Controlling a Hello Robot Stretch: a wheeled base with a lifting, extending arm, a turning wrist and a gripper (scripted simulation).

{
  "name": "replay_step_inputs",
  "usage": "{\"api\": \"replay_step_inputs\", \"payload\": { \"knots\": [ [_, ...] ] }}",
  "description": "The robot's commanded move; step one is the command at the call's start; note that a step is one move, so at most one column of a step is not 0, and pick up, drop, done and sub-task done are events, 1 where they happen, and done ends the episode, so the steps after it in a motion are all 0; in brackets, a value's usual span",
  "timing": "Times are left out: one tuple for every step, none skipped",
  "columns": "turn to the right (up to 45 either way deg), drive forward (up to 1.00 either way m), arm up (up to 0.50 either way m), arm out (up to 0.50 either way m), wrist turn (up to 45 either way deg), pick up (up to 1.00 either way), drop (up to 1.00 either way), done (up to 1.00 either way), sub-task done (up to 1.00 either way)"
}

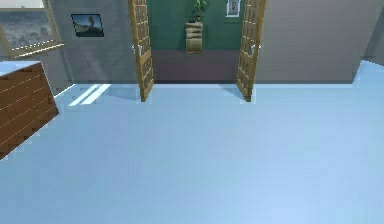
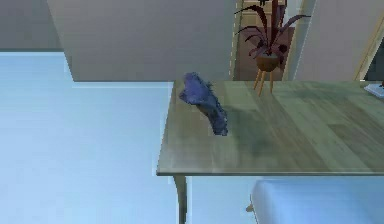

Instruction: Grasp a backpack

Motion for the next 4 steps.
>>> {"api": "replay_step_inputs", "payload": {
  "knots": [
    [0.0, 0.0, 0.5, 0.0, 0.0, 0.0, 0.0, 0.0, 0.0],
    [0.0, 0.0, 0.38, 0.0, 0.0, 0.0, 0.0, 0.0, 0.0],
    [0.0, 0.0, 0.0, 0.5, 0.0, 0.0, 0.0, 0.0, 0.0],
    [0.0, 0.0, 0.0, 0.0, 45.0, 0.0, 0.0, 0.0, 0.0]
  ]
}}
